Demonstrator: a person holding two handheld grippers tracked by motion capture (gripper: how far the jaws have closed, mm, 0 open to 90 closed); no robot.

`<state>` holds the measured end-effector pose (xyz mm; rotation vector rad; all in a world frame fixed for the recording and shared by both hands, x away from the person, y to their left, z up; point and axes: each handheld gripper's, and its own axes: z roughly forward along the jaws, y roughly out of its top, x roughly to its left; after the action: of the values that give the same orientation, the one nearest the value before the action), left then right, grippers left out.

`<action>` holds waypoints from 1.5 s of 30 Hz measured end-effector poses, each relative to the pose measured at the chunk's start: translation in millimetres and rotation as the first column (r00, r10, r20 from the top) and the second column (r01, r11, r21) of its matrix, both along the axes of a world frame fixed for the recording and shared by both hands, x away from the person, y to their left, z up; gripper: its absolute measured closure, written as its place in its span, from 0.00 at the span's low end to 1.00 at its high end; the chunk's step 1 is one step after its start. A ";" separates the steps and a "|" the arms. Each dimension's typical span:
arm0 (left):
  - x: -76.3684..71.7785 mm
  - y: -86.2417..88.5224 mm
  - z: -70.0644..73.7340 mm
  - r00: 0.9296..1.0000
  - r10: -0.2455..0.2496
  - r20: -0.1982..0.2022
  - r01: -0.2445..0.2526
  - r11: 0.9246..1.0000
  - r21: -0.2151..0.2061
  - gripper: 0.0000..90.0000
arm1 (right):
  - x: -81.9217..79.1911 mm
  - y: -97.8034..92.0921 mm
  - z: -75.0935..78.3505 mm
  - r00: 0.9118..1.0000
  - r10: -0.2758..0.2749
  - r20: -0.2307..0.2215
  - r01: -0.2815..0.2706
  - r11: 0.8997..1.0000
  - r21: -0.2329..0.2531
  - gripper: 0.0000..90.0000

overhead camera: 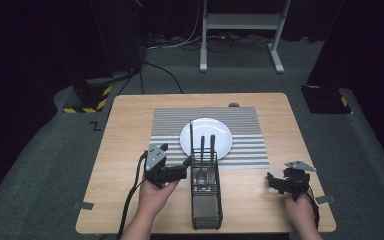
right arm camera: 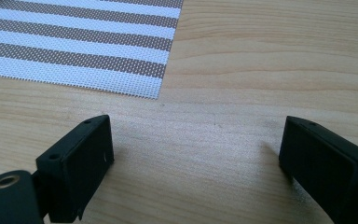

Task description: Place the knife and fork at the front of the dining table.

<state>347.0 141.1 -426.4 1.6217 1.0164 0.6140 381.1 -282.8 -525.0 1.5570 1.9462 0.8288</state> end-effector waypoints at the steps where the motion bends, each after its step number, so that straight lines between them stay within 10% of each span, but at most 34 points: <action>1: 1.3 -4.7 2.4 1.000 0.006 0.004 -0.006 1.000 0.008 0.12 | 0.0 0.2 0.1 1.000 0.001 -0.001 -0.001 1.000 0.001 0.11; 9: 4.9 -17.2 3.9 1.000 0.014 0.015 -0.014 1.000 0.020 0.21 | -0.1 0.2 0.1 1.000 0.001 0.000 -0.001 1.000 0.000 0.11; 23: 9.9 -28.2 -1.3 0.998 0.025 0.059 -0.026 0.999 0.027 0.69 | -0.1 0.2 0.1 1.000 0.002 0.000 -0.002 1.000 0.000 0.11; 45: 8.5 -38.2 -6.0 0.996 0.064 0.060 -0.062 0.998 -0.030 0.88 | -0.2 0.1 0.1 1.000 0.006 0.001 -0.006 1.000 -0.001 0.11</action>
<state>355.5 102.8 -432.5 1.5417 1.0296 0.6848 380.8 -282.7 -524.9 1.5501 1.9510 0.8305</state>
